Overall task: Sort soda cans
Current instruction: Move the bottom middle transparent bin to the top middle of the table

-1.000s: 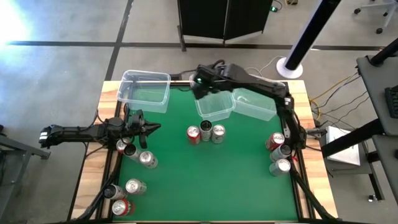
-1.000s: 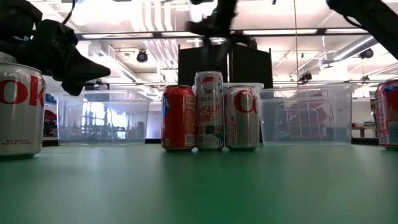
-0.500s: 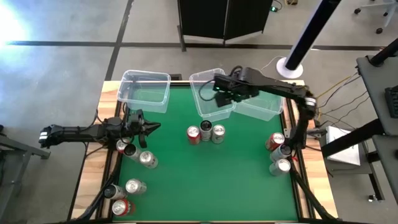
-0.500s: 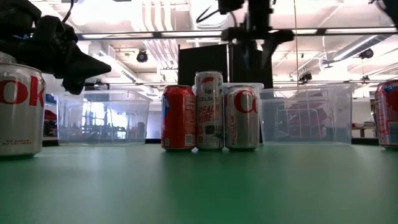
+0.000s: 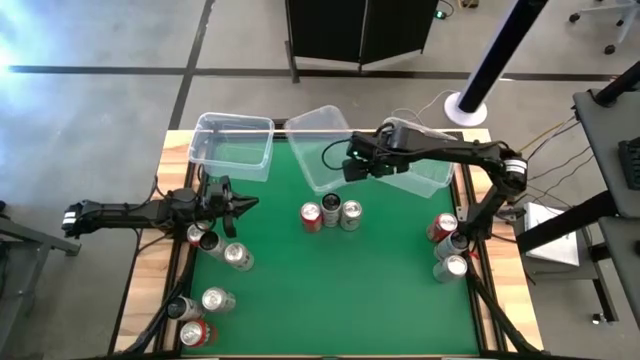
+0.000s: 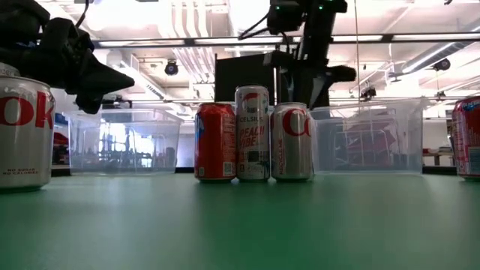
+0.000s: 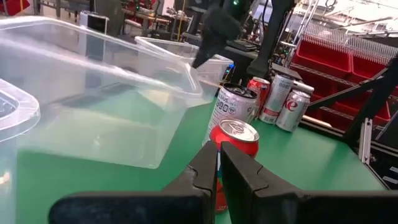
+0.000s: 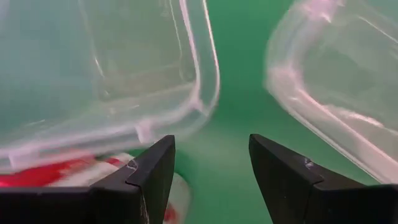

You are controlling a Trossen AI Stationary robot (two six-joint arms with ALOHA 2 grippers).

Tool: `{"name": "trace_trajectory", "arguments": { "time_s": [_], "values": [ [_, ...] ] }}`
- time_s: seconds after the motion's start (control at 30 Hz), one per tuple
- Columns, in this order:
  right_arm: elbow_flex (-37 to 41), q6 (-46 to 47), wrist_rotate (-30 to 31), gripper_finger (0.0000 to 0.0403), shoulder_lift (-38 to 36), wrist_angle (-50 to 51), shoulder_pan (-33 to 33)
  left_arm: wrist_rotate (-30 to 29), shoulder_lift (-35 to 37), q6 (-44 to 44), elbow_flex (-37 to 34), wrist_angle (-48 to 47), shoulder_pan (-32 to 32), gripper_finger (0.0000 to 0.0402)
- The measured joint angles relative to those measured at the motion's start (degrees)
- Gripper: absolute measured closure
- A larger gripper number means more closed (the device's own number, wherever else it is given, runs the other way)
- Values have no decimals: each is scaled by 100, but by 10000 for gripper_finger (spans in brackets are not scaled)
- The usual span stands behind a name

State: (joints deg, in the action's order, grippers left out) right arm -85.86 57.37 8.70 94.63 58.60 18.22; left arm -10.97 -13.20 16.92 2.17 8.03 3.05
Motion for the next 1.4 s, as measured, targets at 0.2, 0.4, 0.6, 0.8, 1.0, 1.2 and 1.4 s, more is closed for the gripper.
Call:
{"name": "trace_trajectory", "arguments": {
  "time_s": [0.2,0.4,0.6,0.8,1.0,1.2,1.4],
  "values": [
    [-62,-403,-121,202,-68,-296,0,-3,-9,10,0,8,0,397],
    [-551,-2711,-108,202,-77,-475,-79,-3,-23,5,0,6,0,397],
    [-710,-5935,-165,202,-79,-892,-490,-3,-22,-239,0,9,0,397],
    [-675,-7398,-740,208,227,-963,-580,-4,-21,-316,0,82,0,397],
    [-687,-8423,-609,219,559,-958,-495,-36,-19,-459,0,346,0,397],
    [-986,-8854,-451,227,672,-972,-478,-203,-21,-877,0,1080,7,397],
    [-1049,-8889,-1069,230,935,-900,-225,-217,-23,-1182,87,1595,7,397]
  ]
}}
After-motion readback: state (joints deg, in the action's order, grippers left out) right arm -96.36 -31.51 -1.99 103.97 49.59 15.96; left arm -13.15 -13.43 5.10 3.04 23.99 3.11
